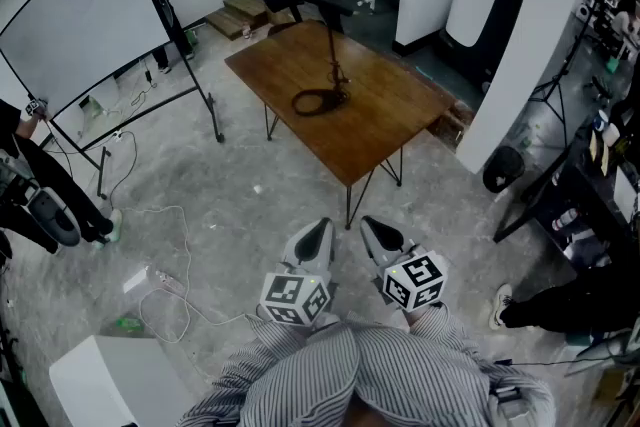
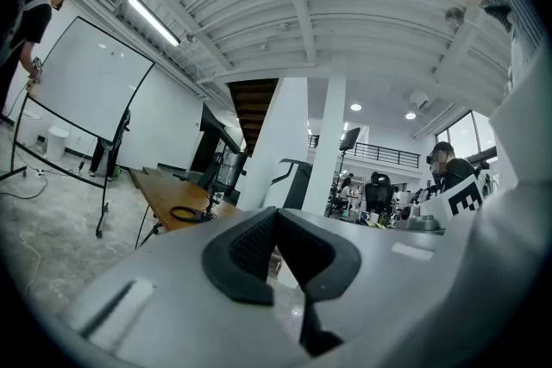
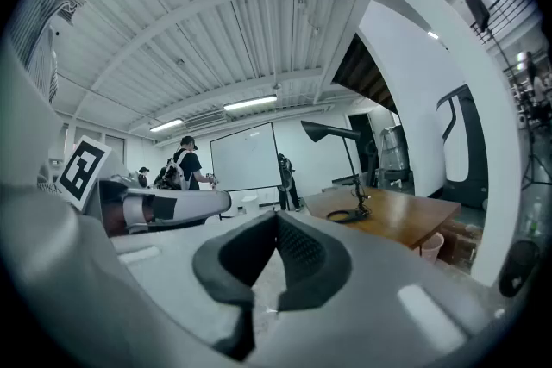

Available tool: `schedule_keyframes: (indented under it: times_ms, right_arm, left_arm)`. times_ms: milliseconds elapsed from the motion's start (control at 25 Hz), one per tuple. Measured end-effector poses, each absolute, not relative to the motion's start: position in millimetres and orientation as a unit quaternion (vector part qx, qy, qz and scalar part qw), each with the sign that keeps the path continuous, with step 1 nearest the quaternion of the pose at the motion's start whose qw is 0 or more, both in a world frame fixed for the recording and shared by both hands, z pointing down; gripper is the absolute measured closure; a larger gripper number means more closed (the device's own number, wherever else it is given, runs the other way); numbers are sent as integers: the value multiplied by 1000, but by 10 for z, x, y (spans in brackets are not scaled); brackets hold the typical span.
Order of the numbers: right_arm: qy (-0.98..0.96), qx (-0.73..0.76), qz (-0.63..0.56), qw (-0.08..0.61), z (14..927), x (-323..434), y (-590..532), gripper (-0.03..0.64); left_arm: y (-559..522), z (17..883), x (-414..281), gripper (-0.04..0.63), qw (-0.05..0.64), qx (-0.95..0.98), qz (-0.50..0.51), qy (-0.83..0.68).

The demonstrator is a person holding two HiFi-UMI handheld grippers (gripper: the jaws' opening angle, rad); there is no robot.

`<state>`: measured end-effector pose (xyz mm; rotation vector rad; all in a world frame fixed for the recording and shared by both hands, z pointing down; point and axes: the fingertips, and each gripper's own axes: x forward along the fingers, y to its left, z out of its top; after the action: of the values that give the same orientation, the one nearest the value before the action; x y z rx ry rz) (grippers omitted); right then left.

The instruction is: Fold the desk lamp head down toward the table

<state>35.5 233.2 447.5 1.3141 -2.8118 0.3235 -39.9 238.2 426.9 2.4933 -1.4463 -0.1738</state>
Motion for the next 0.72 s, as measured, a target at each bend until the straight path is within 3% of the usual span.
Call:
schedule_keyframes:
  times_ms: [720]
  right_arm:
    - [-897, 425, 122, -10, 4535, 429, 2255, 617]
  left_arm:
    - [2337, 4381, -313, 595, 150, 855, -60, -492]
